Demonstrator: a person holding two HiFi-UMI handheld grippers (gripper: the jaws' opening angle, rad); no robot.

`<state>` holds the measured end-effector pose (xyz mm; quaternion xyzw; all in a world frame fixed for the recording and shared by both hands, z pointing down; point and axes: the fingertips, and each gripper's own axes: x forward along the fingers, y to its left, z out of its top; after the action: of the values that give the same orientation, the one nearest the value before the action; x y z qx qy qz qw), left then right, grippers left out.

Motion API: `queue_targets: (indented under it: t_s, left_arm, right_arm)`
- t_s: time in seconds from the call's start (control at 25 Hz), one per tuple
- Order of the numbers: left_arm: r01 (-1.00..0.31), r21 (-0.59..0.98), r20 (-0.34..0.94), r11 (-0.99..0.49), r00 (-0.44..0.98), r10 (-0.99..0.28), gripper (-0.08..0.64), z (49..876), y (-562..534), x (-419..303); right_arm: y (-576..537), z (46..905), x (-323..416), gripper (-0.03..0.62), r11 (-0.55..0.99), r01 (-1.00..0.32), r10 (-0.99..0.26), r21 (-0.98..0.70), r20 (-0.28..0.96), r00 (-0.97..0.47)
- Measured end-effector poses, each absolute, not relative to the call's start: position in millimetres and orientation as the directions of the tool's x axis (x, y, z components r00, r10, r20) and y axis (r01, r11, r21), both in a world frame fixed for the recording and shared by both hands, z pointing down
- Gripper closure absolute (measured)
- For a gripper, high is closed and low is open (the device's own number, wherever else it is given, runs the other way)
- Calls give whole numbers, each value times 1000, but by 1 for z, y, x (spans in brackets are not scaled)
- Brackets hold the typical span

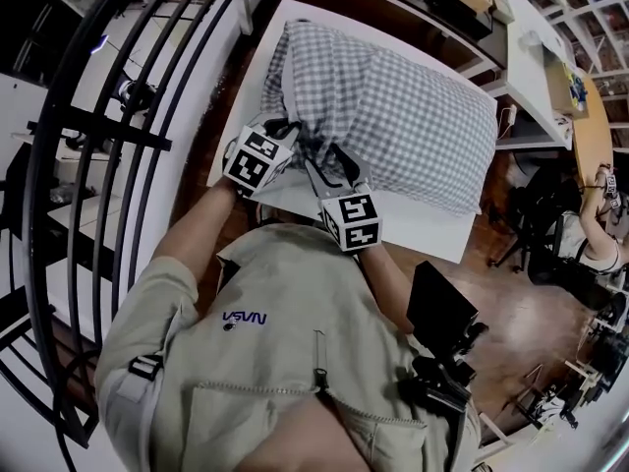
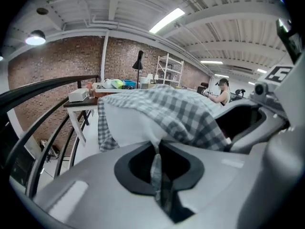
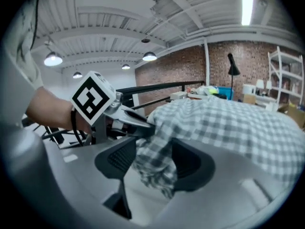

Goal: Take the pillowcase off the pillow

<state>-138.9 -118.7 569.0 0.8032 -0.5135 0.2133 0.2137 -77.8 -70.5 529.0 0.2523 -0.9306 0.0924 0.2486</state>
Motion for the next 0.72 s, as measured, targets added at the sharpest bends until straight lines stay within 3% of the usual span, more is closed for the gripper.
queue_targets:
  t_s: [0.08, 0.2, 0.32, 0.36, 0.72]
  left_arm:
    - [-914, 171, 534, -368, 400, -745, 532, 556, -115, -131]
    - [-907, 226, 509, -355, 420, -751, 532, 546, -110, -122]
    - [-904, 269, 489, -333, 426, -761, 534, 536, -108, -123]
    - [-901, 289, 480, -325, 430, -765, 534, 531, -109, -125]
    - [-854, 448, 426, -263, 463, -777, 534, 504, -124, -144]
  right_arm:
    - [-61, 533, -87, 313, 871, -485, -378, -81, 521, -765]
    - [-53, 544, -98, 322, 895, -445, -372, 22, 588, -718]
    - [-53, 538, -97, 557, 895, -424, -415, 137, 604, -680]
    - [-53, 535, -96, 572, 895, -418, -423, 157, 598, -681]
    - [-42, 524, -81, 577, 919, -319, -394, 234, 616, -682]
